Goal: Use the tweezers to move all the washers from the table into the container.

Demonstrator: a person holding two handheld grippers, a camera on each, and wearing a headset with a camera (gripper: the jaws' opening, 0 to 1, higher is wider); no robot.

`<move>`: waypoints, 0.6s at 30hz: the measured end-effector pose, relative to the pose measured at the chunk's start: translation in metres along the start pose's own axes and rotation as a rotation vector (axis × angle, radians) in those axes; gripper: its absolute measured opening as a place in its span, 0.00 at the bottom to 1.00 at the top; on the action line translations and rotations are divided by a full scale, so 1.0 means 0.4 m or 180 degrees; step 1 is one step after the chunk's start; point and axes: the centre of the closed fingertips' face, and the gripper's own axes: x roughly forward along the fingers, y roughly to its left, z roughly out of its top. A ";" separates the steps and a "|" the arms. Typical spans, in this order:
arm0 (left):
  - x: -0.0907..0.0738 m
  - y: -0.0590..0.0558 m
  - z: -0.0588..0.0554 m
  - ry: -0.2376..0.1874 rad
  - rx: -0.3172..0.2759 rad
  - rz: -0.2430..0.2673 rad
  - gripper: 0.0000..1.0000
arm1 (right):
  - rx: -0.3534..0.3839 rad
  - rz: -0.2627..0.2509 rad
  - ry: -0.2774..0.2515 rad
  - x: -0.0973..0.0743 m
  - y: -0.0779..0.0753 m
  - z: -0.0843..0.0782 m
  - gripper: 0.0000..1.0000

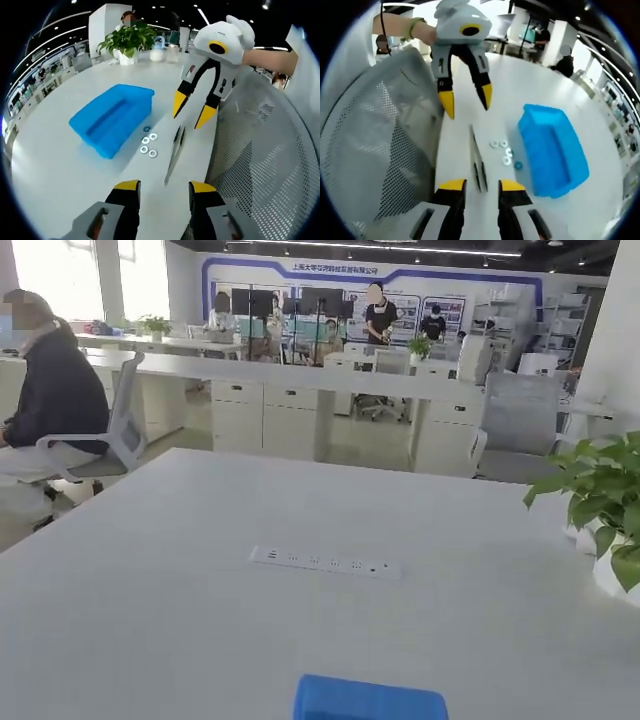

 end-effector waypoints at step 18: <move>0.052 0.018 0.005 0.0293 0.0417 -0.0030 0.06 | -0.0205 0.0272 0.0224 0.054 -0.001 0.005 0.15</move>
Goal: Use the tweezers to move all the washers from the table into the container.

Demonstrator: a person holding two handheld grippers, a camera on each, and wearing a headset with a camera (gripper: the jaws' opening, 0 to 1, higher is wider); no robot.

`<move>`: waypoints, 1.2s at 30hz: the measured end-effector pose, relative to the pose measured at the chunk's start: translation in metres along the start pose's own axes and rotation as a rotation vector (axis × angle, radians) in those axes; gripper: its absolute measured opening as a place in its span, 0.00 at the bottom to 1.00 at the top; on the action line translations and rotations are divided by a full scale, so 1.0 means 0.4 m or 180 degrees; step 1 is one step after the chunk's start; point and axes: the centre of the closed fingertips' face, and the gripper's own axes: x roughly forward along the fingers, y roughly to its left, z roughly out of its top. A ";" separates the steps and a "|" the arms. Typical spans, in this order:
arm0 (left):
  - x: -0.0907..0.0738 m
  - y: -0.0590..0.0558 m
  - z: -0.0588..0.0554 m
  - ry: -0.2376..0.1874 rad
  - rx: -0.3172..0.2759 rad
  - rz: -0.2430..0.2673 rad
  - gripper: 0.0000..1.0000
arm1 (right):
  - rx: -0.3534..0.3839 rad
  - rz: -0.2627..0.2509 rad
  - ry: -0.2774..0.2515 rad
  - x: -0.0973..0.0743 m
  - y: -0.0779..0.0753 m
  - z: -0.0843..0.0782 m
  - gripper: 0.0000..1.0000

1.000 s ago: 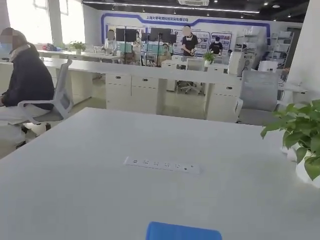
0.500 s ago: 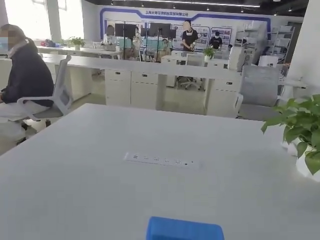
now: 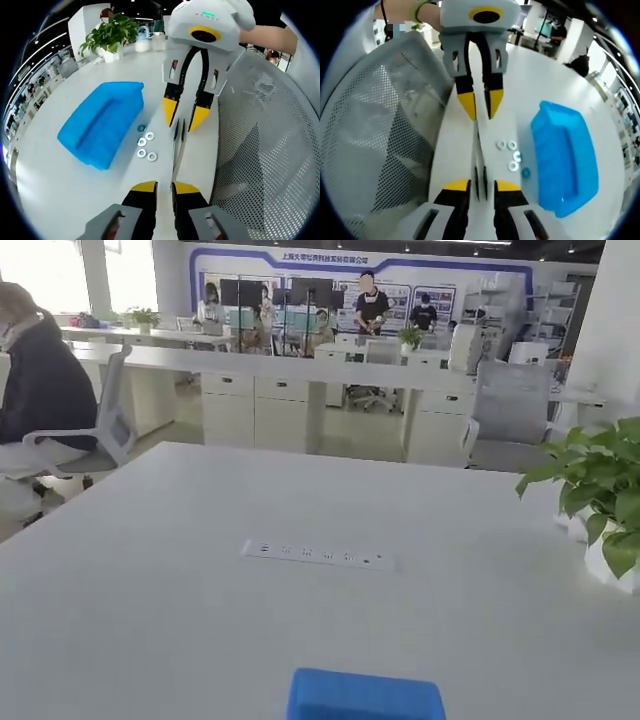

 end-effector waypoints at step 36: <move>-0.033 -0.040 0.042 -0.0082 0.0444 -0.0157 0.00 | 0.0058 -0.0021 -0.0212 0.022 0.014 0.022 0.08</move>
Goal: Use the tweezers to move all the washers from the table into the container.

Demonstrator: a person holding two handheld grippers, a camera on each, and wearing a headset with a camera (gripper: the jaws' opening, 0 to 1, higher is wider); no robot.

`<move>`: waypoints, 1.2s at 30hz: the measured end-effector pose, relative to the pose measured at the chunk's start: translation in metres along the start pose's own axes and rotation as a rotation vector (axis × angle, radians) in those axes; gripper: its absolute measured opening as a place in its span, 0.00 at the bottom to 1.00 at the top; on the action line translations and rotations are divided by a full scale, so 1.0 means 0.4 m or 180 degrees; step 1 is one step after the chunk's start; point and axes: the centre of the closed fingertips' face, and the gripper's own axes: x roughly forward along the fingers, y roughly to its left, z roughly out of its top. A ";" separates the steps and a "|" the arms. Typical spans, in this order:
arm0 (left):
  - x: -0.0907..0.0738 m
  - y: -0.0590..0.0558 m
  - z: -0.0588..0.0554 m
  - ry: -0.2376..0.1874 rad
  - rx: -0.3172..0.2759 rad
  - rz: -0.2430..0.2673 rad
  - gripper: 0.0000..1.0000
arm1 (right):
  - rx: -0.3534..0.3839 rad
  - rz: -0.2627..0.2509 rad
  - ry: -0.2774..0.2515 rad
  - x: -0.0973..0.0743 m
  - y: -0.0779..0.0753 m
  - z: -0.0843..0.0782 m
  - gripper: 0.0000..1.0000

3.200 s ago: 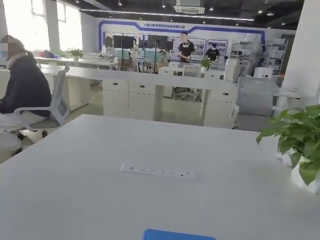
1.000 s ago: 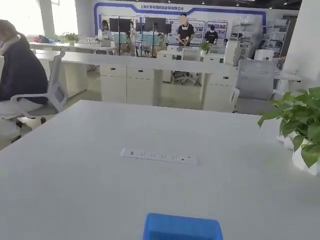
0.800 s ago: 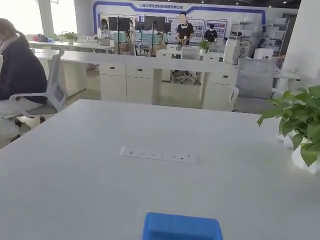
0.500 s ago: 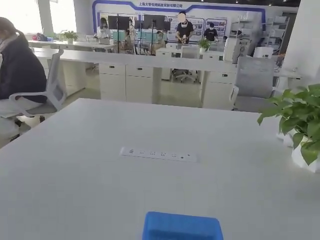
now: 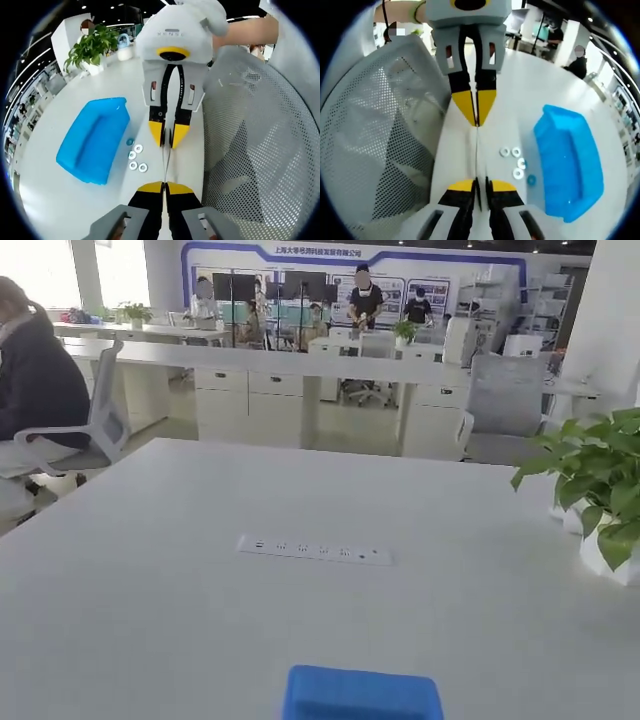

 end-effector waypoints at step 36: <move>-0.148 0.016 0.124 -0.0090 0.0437 0.0270 0.00 | 0.0210 -0.0299 -0.0735 0.025 -0.051 0.138 0.09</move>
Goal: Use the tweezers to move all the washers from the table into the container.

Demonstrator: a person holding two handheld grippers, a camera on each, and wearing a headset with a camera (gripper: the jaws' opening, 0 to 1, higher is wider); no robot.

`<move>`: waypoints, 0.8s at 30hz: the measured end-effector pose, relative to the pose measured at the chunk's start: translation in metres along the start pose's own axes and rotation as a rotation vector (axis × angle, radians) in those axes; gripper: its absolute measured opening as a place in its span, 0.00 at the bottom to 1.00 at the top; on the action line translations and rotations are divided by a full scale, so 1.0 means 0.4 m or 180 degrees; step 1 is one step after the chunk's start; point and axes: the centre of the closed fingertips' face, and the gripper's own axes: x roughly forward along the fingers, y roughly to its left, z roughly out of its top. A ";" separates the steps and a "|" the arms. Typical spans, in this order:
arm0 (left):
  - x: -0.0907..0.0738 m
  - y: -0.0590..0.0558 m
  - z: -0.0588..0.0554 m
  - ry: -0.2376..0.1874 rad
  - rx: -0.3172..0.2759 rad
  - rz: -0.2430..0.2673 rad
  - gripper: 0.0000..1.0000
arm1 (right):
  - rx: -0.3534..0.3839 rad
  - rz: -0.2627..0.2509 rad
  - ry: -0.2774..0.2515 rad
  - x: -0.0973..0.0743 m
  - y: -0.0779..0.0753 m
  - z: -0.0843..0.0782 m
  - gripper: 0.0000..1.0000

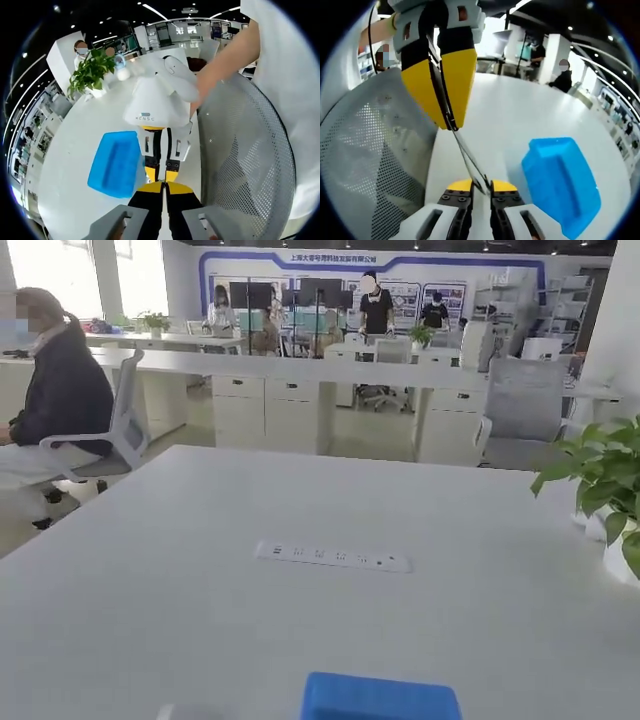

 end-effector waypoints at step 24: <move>0.015 0.078 0.028 -0.0067 0.0150 -0.0251 0.00 | 0.0326 -0.0100 -0.0207 -0.027 -0.051 0.020 0.07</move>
